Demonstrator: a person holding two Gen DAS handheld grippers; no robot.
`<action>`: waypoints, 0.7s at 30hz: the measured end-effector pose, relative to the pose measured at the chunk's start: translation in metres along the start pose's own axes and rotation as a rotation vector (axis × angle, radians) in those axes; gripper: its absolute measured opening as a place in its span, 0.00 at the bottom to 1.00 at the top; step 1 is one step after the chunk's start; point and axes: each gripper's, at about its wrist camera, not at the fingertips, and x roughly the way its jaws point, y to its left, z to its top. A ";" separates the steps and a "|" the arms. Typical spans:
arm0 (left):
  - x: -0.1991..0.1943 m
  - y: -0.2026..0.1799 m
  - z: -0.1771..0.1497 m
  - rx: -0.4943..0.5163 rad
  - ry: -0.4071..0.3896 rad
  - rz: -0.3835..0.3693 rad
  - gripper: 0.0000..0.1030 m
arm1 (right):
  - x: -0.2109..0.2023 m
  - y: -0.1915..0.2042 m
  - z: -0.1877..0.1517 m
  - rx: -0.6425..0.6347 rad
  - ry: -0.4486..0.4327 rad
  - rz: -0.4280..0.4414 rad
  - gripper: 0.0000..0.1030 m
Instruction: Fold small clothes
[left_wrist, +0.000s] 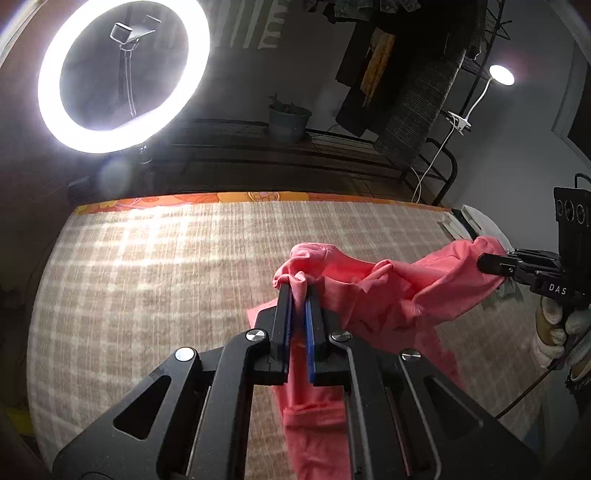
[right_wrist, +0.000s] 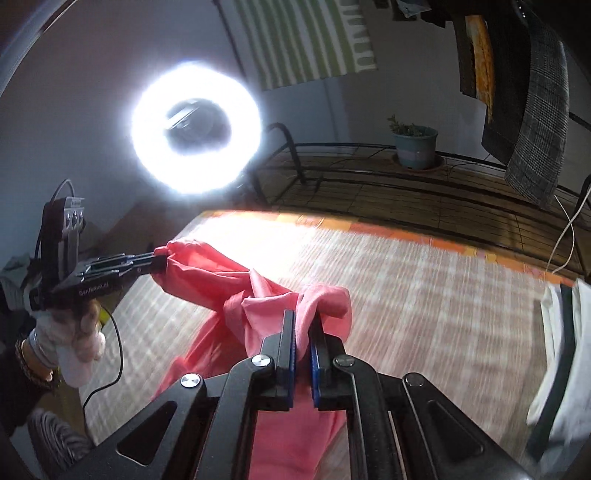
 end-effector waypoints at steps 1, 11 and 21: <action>-0.007 -0.002 -0.010 -0.001 0.005 0.002 0.04 | -0.006 0.006 -0.011 -0.004 0.003 0.006 0.04; -0.027 -0.010 -0.110 0.055 0.131 0.042 0.04 | -0.025 0.039 -0.105 -0.056 0.057 -0.010 0.05; -0.055 -0.017 -0.151 0.153 0.194 0.091 0.43 | -0.037 0.054 -0.180 -0.148 0.146 -0.046 0.30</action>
